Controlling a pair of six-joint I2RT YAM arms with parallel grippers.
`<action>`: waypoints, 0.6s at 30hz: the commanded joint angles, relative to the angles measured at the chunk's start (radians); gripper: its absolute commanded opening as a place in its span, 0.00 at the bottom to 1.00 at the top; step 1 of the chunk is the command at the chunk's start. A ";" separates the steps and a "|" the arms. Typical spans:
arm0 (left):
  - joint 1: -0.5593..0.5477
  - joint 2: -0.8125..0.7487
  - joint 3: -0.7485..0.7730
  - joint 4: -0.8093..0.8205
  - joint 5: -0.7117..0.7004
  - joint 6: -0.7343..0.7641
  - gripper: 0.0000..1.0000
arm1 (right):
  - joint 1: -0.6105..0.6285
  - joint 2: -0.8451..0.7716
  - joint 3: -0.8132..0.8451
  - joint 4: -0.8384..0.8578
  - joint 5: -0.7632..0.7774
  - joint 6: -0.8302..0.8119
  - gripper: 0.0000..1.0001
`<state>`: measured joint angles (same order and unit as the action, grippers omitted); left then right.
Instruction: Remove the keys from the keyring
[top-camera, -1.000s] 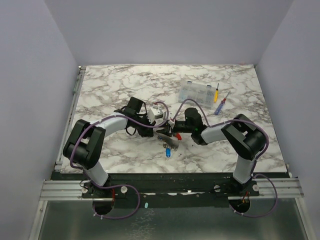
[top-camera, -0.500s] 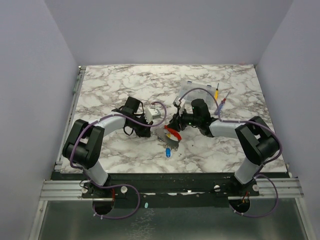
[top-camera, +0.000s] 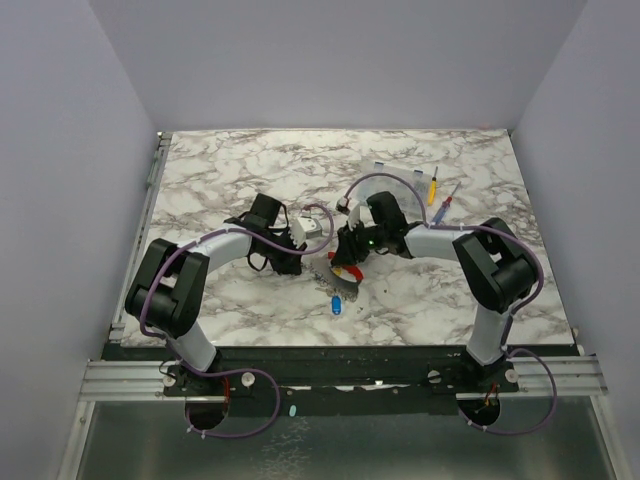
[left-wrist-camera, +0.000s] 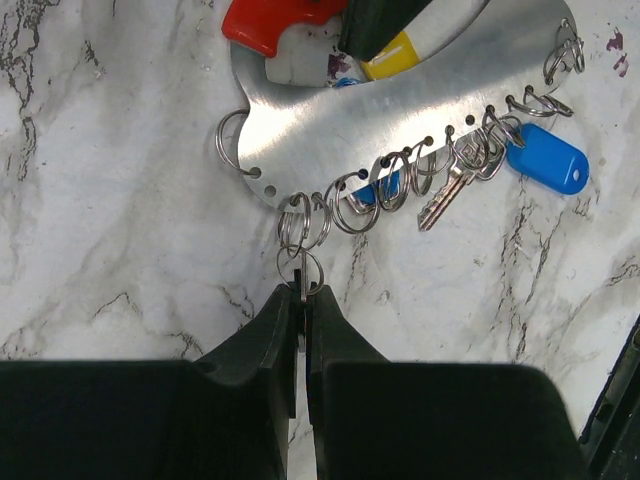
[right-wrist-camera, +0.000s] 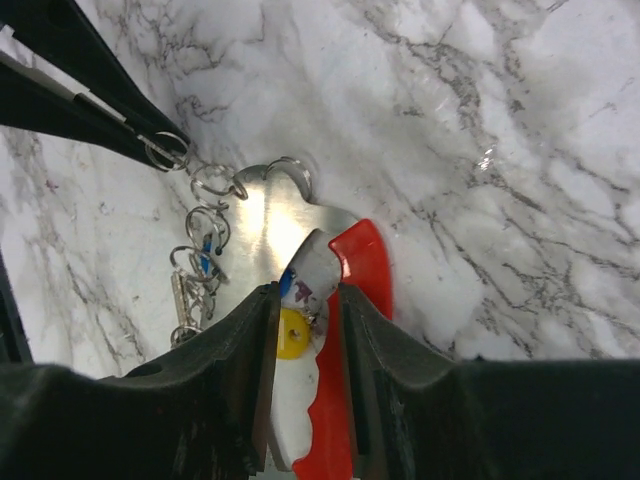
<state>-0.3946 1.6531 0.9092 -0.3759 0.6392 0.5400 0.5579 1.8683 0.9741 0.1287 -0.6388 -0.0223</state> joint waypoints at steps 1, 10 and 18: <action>0.003 -0.013 0.034 0.005 0.026 0.015 0.00 | 0.006 0.007 -0.058 -0.127 -0.081 0.034 0.37; 0.002 0.021 0.055 0.017 0.060 0.017 0.00 | 0.006 -0.137 -0.207 -0.157 -0.241 0.108 0.42; 0.000 0.022 0.058 0.019 0.065 0.016 0.00 | -0.029 -0.181 -0.036 -0.110 -0.076 0.073 0.47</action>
<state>-0.3946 1.6630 0.9424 -0.3645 0.6636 0.5404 0.5545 1.6653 0.8227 -0.0101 -0.8143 0.0700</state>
